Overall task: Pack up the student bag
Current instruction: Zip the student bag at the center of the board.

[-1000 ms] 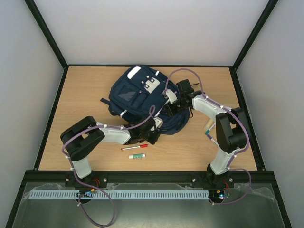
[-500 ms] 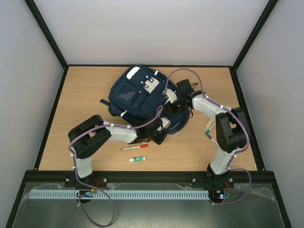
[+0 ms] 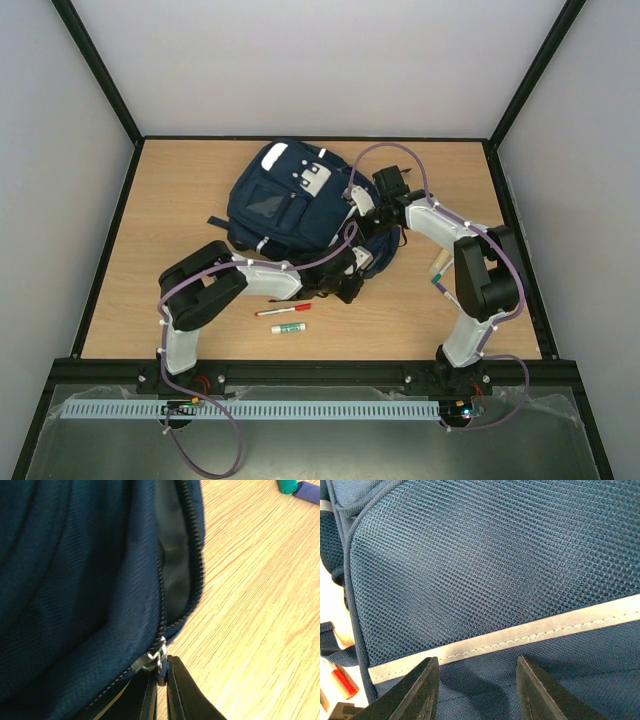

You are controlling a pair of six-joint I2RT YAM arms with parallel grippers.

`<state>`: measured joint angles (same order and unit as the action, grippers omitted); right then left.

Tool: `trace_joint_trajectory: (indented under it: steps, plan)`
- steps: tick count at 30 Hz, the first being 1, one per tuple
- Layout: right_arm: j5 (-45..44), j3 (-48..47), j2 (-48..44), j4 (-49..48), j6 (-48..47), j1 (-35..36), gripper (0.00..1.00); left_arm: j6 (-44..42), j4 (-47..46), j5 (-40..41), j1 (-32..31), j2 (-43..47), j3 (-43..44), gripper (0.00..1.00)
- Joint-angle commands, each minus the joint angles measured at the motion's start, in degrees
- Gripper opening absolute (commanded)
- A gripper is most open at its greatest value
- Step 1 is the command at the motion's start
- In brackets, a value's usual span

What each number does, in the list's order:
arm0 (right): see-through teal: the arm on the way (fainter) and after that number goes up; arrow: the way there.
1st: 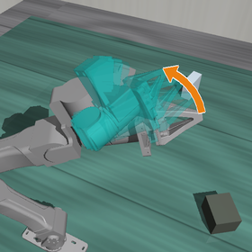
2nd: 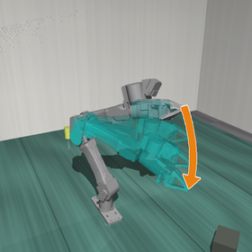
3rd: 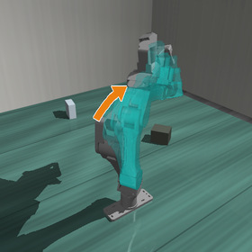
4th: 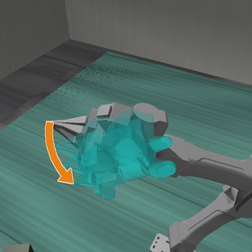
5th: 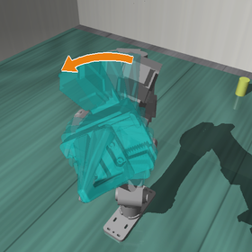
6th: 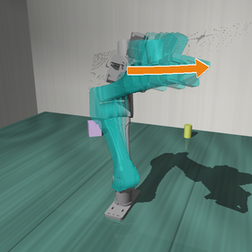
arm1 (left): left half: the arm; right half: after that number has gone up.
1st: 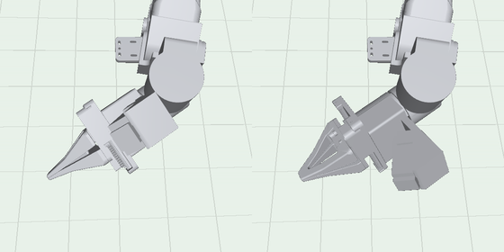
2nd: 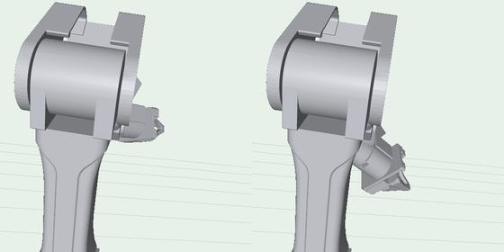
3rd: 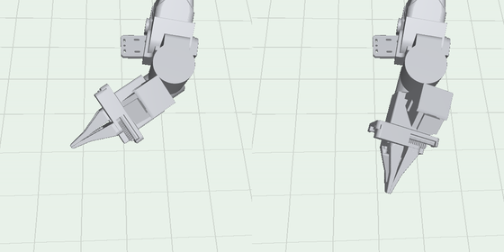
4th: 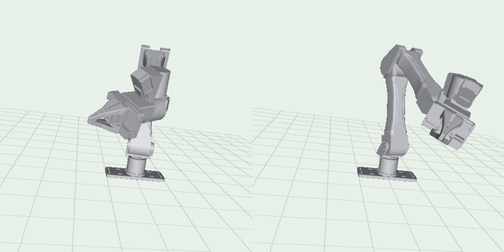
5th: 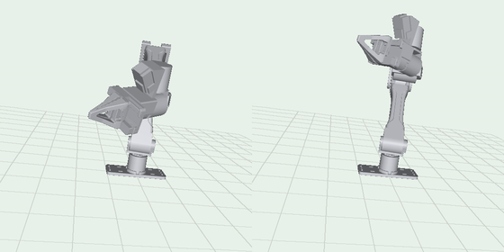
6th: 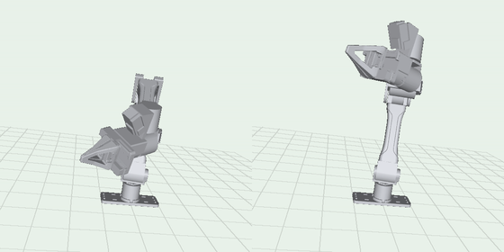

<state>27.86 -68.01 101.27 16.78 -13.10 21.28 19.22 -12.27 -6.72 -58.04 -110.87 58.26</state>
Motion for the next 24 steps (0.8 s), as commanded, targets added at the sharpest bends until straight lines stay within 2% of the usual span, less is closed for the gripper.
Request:
trace_joint_trajectory:
  steps: [1, 3, 7, 12, 19, 24]
  plan:
    - [-6.2, 2.6, 5.6, 5.0, -0.2, 0.1, 0.44, -2.0, -1.7, -3.4, -3.2, -1.4, 3.2, 0.06]
    - [-6.2, 2.6, 5.5, 5.1, -0.2, 0.0, 0.44, -2.2, -1.1, -3.1, -3.3, -1.2, 3.4, 0.09]
    - [-6.2, 2.4, 4.5, 5.3, -0.4, -0.4, 0.44, -2.8, 2.0, -1.0, -3.2, 0.1, 3.3, 0.31]
    - [-5.0, 1.5, -0.7, 7.6, 0.1, -3.6, 0.46, -5.1, 7.9, 2.2, -3.3, 7.3, 1.4, 0.51]
    - [-6.8, 6.2, -16.8, 11.6, -1.6, -6.4, 0.49, -11.9, 19.1, 6.7, -2.3, 17.8, -0.6, 0.63]
    - [-9.3, 14.2, -28.0, 13.9, -3.1, -6.0, 0.50, -13.1, 13.2, 13.2, -1.5, 23.1, -7.5, 0.65]
